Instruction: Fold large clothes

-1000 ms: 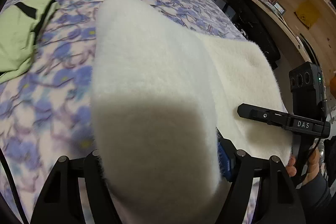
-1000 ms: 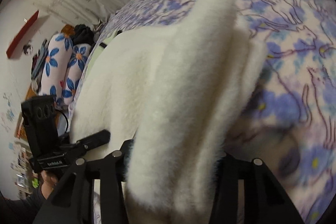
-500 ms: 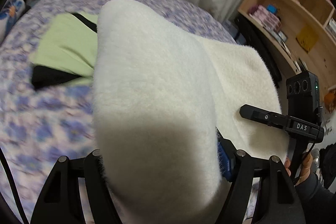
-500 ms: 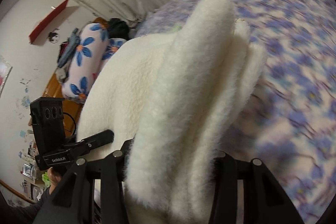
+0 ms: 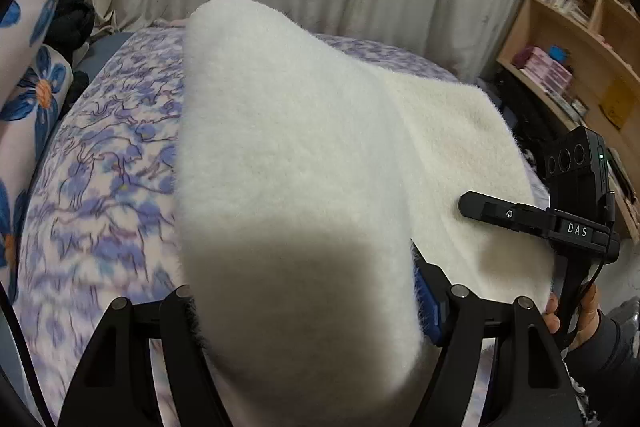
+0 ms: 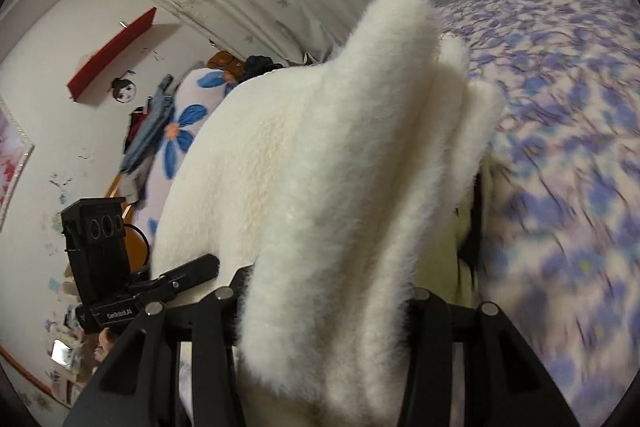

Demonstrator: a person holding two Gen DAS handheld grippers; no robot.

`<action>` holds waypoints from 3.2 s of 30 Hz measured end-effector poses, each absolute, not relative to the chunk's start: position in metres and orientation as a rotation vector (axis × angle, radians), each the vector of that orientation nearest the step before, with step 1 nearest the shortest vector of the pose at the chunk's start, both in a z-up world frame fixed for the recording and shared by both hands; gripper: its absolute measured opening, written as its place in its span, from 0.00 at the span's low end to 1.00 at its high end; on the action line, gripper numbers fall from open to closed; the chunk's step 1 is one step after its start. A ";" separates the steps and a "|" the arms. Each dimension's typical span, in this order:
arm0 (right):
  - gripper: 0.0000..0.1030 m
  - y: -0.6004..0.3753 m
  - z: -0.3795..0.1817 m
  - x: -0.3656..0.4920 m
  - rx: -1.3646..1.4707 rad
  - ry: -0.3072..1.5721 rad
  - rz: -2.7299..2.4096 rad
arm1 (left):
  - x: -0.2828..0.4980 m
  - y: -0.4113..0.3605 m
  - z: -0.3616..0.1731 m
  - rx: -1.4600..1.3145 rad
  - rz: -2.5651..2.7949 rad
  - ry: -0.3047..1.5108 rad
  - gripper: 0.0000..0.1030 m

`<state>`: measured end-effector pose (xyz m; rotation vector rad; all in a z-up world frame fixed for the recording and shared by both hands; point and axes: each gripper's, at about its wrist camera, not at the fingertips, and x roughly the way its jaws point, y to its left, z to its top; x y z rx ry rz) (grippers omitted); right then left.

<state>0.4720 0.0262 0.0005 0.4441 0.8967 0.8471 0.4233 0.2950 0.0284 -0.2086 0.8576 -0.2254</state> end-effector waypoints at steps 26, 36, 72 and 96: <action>0.67 0.050 -0.026 0.485 0.115 0.846 0.619 | 0.424 0.320 -0.019 -0.144 0.081 0.777 0.44; 0.00 0.075 -0.075 0.494 -0.030 0.899 0.539 | 0.427 0.289 -0.053 0.053 0.190 0.844 0.17; 0.46 -0.064 0.048 0.304 0.005 0.894 0.502 | 0.248 0.170 0.066 -0.213 0.130 0.841 0.90; 0.77 -0.186 -0.027 0.158 0.093 0.981 0.284 | 0.102 0.000 0.012 -0.158 0.109 0.906 0.99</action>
